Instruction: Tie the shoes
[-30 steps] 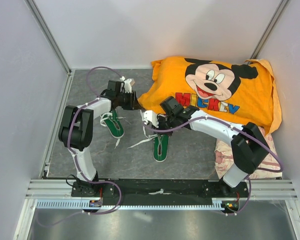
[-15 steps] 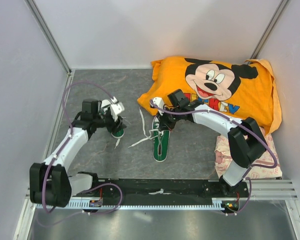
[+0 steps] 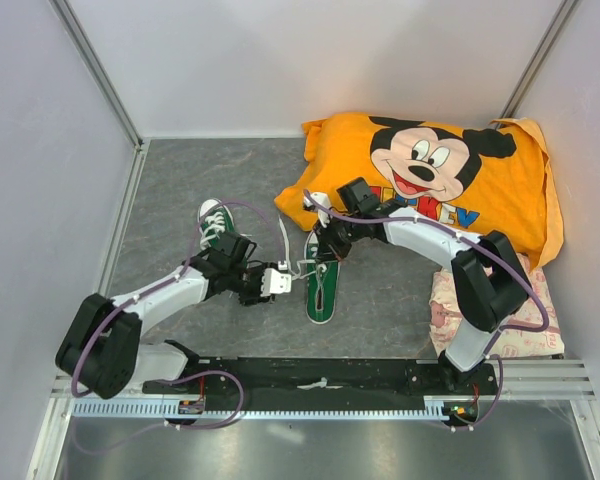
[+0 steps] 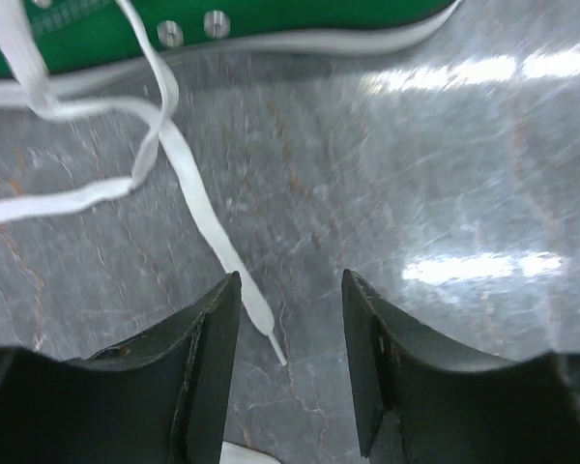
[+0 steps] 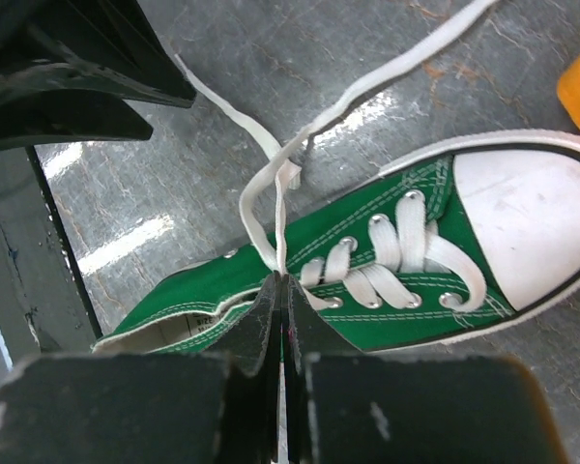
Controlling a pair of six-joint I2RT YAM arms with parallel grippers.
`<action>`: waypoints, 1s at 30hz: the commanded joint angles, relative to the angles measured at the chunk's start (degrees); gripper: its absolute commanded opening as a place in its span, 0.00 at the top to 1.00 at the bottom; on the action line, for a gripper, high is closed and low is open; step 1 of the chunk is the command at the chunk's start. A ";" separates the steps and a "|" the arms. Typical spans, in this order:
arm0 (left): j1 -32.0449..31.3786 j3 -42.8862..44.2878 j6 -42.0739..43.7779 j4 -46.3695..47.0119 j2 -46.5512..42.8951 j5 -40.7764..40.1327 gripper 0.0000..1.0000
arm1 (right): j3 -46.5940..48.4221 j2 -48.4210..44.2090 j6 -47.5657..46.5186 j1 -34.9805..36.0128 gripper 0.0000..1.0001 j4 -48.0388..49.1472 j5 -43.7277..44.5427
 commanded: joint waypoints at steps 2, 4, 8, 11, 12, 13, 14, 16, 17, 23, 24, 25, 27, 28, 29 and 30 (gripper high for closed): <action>-1.56 3.04 3.40 4.41 6.09 -7.75 0.49 | 1.54 0.43 2.32 -1.57 1.00 1.50 -3.23; -2.97 3.40 3.32 5.37 7.42 -10.73 0.50 | 1.54 0.78 2.32 -1.65 1.00 1.50 -3.76; -3.94 3.66 2.61 7.04 9.88 -12.68 0.50 | 1.37 1.39 2.58 -2.00 1.00 1.50 -4.90; -4.12 3.84 2.61 7.22 9.89 -12.42 0.50 | 1.19 1.39 2.49 -2.36 1.00 1.50 -5.08; -4.20 3.84 2.44 7.14 9.63 -12.42 0.50 | 1.19 1.39 2.41 -2.44 1.00 1.42 -5.08; -4.21 3.92 1.92 7.13 8.75 -12.07 0.50 | 1.01 1.31 2.32 -2.53 1.00 1.42 -5.17; -4.21 4.53 1.30 6.53 8.31 -11.72 0.50 | 0.93 1.30 2.23 -2.71 1.00 1.42 -5.17; -4.21 5.33 0.86 4.60 8.39 -11.54 0.50 | 0.93 1.39 2.14 -2.71 1.00 1.50 -5.34; -4.12 6.55 0.16 3.28 8.92 -11.46 0.50 | 0.84 1.39 2.14 -2.80 1.00 1.50 -5.43; -3.41 9.11 1.91 -3.84 14.36 -11.28 0.55 | 0.84 1.83 2.40 -3.15 1.00 1.50 -5.87; -3.41 9.28 2.00 -4.55 14.72 -11.10 0.57 | 0.84 1.83 2.49 -3.24 1.00 1.50 -5.96; -3.41 9.63 2.52 -5.34 15.16 -10.84 0.59 | 0.84 1.83 2.49 -3.32 1.00 1.50 -6.05; -3.50 10.16 2.70 -6.66 16.21 -10.84 0.63 | 0.75 2.01 2.67 -3.32 1.00 1.59 -6.40; -3.50 10.34 2.96 -6.93 16.56 -10.93 0.65 | 0.84 2.10 2.76 -3.32 1.00 1.59 -6.49; -3.50 10.51 2.97 -7.19 16.65 -10.93 0.68 | 0.84 2.36 2.84 -3.41 1.00 1.59 -6.84; -3.59 10.60 2.97 -7.37 16.66 -10.58 0.78 | 0.92 2.45 3.28 -3.33 1.00 1.68 -7.01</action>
